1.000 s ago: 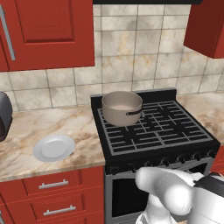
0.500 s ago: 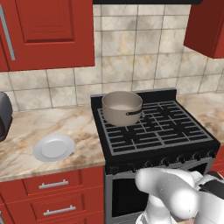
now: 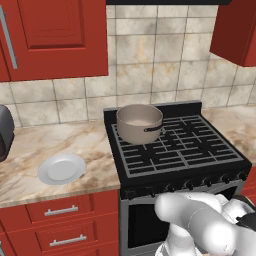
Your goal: Retrieve the frozen meat and place it in the pot on a burner. Then turn the burner on.
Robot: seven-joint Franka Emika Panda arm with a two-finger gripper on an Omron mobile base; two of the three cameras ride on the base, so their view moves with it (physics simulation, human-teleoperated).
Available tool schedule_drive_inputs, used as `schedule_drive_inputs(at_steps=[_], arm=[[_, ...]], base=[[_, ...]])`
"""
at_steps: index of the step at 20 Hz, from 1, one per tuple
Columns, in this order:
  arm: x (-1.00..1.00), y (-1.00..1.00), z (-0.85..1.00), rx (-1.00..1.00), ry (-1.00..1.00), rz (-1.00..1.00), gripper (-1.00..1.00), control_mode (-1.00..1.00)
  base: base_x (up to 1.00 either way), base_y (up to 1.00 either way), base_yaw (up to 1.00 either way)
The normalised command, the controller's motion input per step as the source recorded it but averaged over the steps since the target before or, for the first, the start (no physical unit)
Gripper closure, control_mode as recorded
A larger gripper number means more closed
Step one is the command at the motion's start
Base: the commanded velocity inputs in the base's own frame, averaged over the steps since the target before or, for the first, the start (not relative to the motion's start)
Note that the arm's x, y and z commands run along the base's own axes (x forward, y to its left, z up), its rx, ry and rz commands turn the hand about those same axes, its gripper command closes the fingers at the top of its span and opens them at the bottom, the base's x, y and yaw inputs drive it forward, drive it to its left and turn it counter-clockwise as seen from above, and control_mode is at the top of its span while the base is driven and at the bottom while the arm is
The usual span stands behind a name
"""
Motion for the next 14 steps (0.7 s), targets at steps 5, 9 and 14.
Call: schedule_drive_inputs(at_steps=[5,9,14], arm=[[0.2,0.21,0.0,0.0,0.0,-0.02,-1.0,-1.0],[0.15,0.18,0.0,0.0,0.0,-0.05,-1.0,-1.0],[0.19,0.23,0.0,0.0,0.0,-0.1,-1.0,-1.0]], base=[[0.0,0.0,0.0],[0.0,0.0,0.0],[0.0,0.0,0.0]])
